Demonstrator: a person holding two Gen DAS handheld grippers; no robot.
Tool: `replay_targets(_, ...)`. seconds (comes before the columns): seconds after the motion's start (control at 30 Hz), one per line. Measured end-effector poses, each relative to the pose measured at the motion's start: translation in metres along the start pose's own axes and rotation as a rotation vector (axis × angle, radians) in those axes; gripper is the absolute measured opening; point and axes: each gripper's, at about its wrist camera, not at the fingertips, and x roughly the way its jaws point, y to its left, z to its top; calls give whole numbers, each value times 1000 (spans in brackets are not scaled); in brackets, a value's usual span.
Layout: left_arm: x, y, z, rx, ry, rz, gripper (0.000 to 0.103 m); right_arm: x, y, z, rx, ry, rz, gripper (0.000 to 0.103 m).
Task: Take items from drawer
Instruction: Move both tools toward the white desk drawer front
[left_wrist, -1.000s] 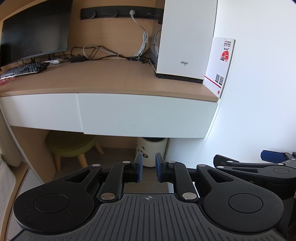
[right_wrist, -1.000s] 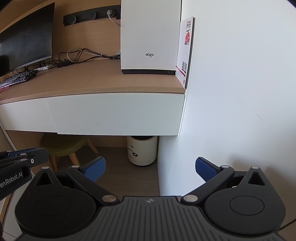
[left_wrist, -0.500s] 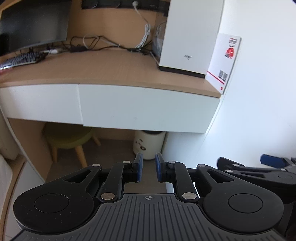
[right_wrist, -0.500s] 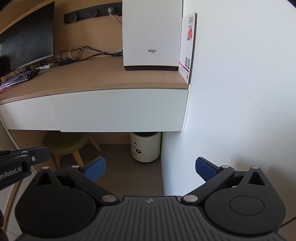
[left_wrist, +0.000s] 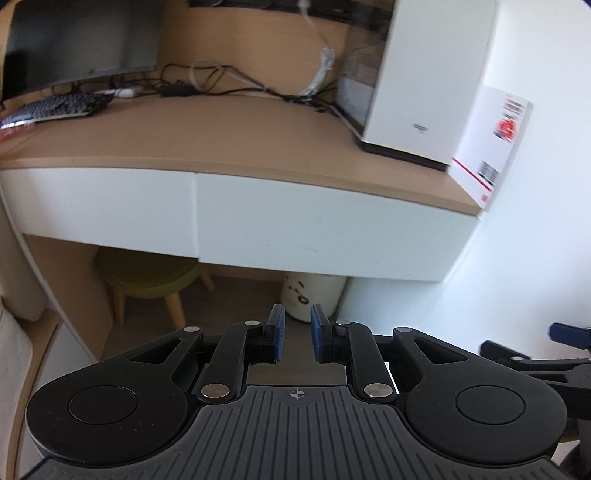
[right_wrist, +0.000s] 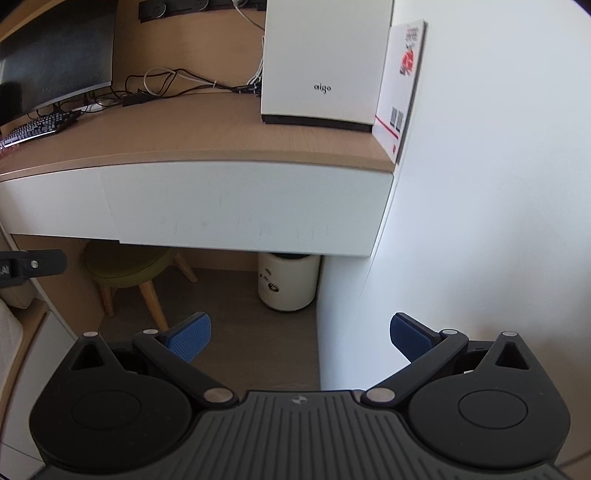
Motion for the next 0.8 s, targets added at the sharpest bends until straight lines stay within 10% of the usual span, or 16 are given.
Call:
replay_targets(0.5, 89, 110, 95, -126, 1, 28, 17, 28, 71, 87, 12, -2, -21, 103)
replay_targets(0.8, 141, 142, 128, -161, -3, -81, 17, 58, 114, 122, 5, 24, -82, 103)
